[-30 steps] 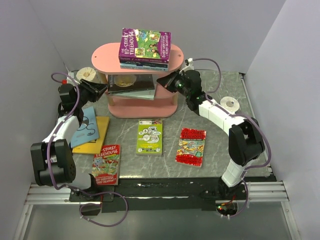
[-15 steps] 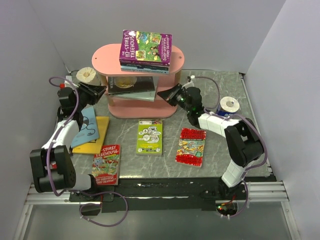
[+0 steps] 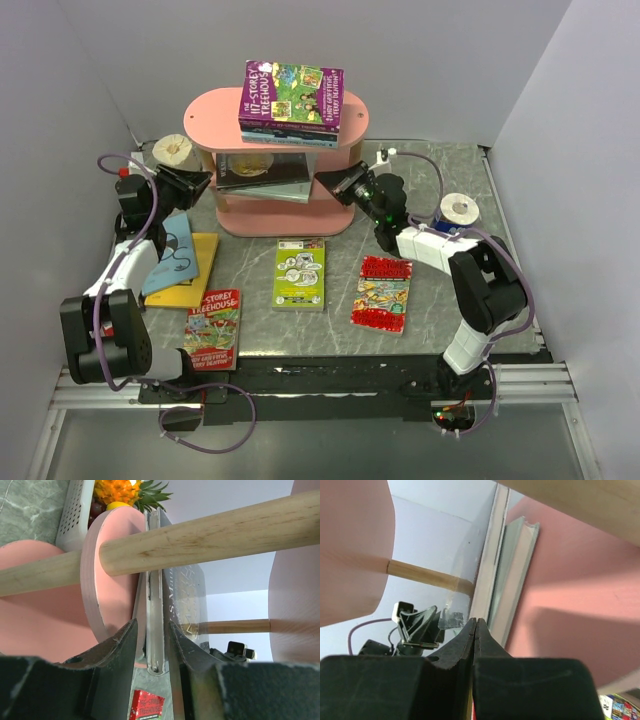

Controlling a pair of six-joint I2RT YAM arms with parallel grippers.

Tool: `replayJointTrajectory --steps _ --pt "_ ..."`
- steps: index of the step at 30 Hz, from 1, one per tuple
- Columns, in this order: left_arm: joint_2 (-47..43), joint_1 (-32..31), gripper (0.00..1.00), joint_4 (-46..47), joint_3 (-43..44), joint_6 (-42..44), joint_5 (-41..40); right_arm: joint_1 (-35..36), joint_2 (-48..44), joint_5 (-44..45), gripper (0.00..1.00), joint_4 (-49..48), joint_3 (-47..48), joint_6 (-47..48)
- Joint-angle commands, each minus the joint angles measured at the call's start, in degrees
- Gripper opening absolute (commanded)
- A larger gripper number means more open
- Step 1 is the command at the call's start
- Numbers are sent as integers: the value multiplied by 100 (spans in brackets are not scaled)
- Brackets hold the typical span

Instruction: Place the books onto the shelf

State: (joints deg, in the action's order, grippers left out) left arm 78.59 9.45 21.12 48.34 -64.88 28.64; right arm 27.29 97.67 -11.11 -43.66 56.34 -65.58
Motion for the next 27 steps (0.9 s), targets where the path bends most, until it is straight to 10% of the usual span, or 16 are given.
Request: replayJointTrajectory --steps 1,27 --pt "60 21 36 138 97 -42 62 119 138 48 0 -108 457 -25" --pt "113 21 36 129 150 -42 159 198 130 382 0 -599 18 -359"
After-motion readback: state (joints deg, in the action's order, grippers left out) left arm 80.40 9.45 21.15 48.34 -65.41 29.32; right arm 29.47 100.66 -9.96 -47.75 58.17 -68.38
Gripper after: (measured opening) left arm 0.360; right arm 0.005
